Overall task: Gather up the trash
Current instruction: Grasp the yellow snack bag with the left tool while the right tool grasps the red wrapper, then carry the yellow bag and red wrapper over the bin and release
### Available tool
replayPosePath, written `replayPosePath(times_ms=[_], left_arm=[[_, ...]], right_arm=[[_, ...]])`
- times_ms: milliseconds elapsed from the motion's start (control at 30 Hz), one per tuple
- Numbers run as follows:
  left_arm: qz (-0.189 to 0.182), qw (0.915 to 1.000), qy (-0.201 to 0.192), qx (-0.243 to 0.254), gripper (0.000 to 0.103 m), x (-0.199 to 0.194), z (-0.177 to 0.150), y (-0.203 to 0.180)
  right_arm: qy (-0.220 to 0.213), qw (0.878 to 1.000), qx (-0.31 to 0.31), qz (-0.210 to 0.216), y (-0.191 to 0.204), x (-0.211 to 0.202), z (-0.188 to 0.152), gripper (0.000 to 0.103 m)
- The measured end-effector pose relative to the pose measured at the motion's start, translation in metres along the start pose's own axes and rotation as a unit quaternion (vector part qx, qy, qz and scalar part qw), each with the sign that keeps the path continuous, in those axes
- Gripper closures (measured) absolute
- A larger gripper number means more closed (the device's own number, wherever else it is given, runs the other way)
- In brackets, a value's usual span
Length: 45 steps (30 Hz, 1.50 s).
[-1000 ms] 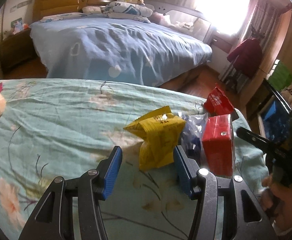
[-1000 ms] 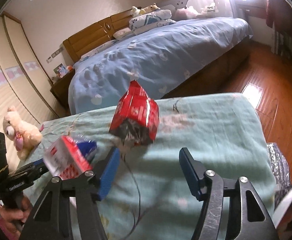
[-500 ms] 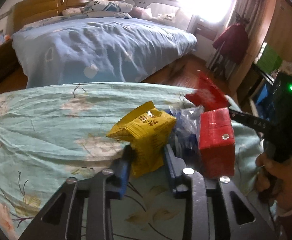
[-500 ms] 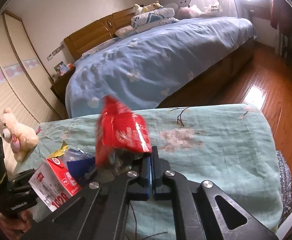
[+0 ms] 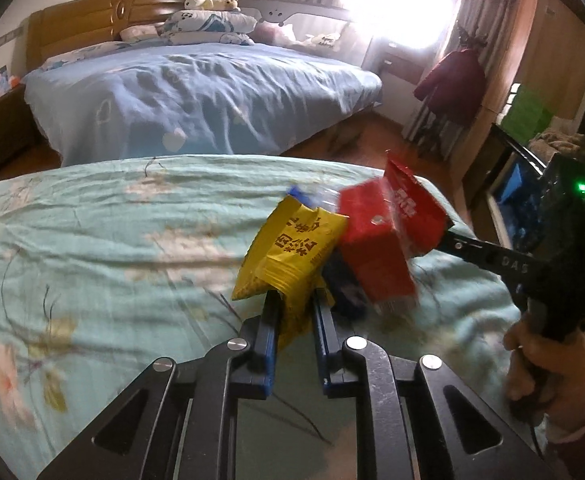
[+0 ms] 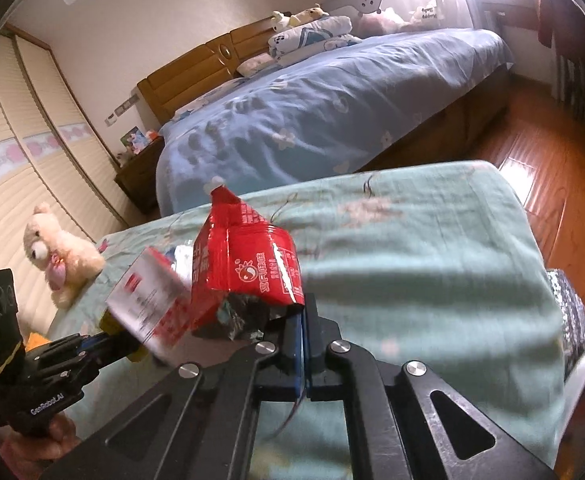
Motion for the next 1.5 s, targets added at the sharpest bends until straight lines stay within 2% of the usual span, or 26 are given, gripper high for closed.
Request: replayPosePath(times_ms=[267, 500, 800, 1500], left_arm=[[-0.039, 0.9991, 0.000, 0.016, 0.089, -0.030, -0.019, -0.031], [-0.063, 0.9972, 0.008, 0.040, 0.089, -0.044, -0.036, -0.065], [-0.086, 0.9945, 0.019, 0.057, 0.089, -0.043, -0.043, -0.100], [-0.118, 0.9876, 0.029, 0.098, 0.089, -0.026, -0.037, -0.168]], right_arm=[[-0.007, 1.000, 0.010, 0.004, 0.001, -0.039, -0.032, 0.103], [-0.029, 0.999, 0.033, -0.004, -0.014, -0.083, -0.057, 0.103], [-0.049, 0.997, 0.063, -0.021, -0.044, -0.124, -0.082, 0.103], [-0.087, 0.987, 0.120, -0.061, -0.110, -0.188, -0.109, 0.103]])
Point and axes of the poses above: each gripper's, at about its wrist camera, not at the fingertips, and x roughly the way its jaws point, y to its left, z to its top, the point moved 2 cm from there along x, roughly the way its jaws point, and after that the axes turned 5 degrees about x, right-handed, at the moved point
